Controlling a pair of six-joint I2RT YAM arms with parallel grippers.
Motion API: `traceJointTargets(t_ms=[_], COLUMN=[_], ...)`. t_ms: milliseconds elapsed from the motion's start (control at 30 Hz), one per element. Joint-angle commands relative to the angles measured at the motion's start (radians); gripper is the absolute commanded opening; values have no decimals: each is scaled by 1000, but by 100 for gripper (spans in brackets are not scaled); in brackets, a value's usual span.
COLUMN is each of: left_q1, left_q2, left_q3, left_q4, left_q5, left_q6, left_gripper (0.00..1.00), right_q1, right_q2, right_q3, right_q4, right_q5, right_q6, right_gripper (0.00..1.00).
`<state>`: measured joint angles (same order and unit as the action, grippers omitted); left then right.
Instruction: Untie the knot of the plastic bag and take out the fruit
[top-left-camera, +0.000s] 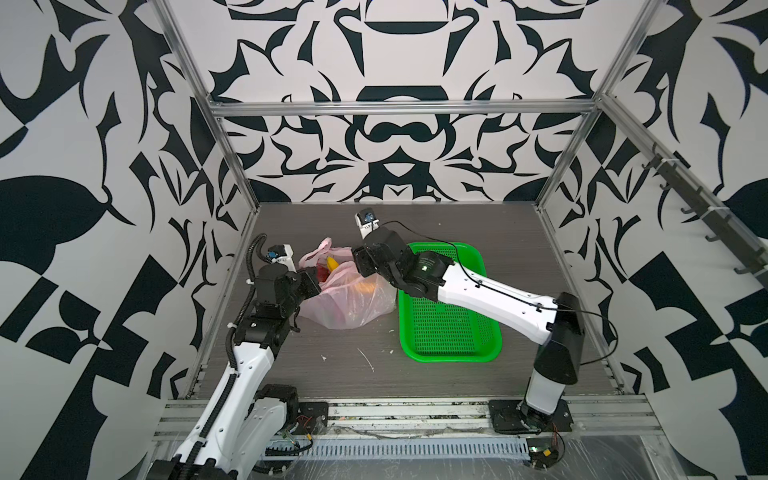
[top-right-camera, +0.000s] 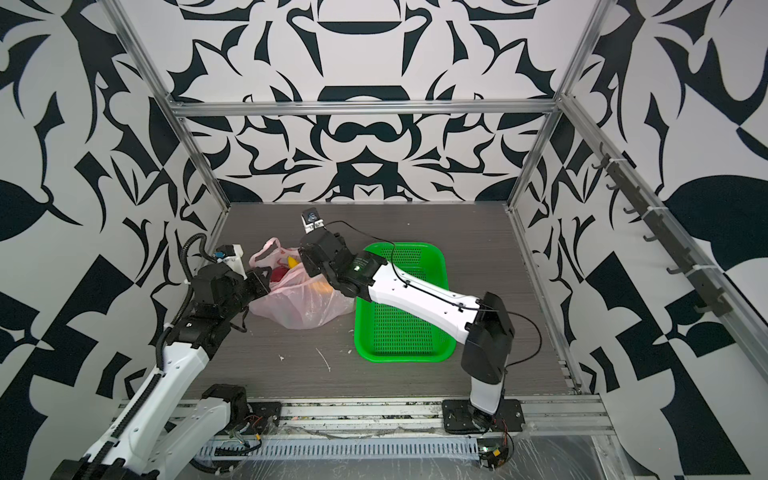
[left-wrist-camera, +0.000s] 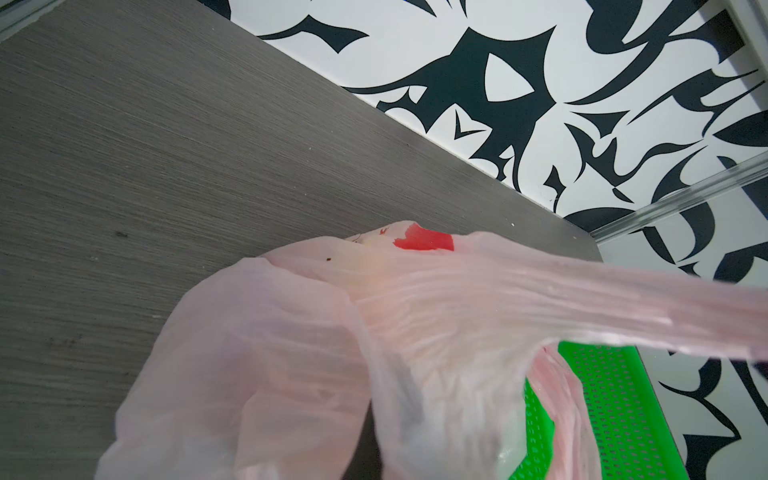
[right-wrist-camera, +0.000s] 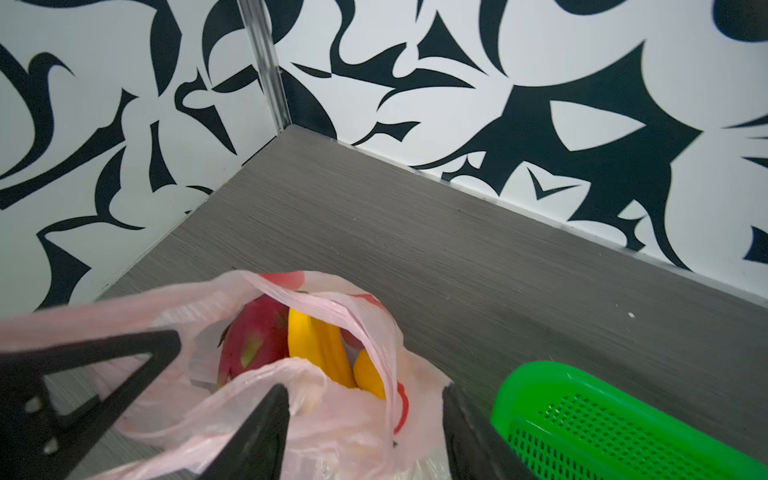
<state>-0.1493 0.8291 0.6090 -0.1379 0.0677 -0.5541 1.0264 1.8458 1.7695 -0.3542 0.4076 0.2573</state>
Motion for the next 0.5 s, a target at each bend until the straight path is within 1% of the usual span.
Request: traceJointTargets(t_ms=[0, 167, 467], left_q1=[5, 7, 8], left_q2=[-15, -20, -35], left_q3=[-25, -40, -63], left_q4=[45, 60, 65], left_q5=[19, 23, 26], left_q6=[-10, -17, -11], left_gripper=[0, 0, 0], right_q1=[1, -10, -27], right_q2=[76, 173, 280], right_q3=[120, 229, 329], right_q4=[-110, -159, -152], right_q5=[-53, -60, -73], right_q6=[-99, -156, -294], right_gripper=[64, 65, 68])
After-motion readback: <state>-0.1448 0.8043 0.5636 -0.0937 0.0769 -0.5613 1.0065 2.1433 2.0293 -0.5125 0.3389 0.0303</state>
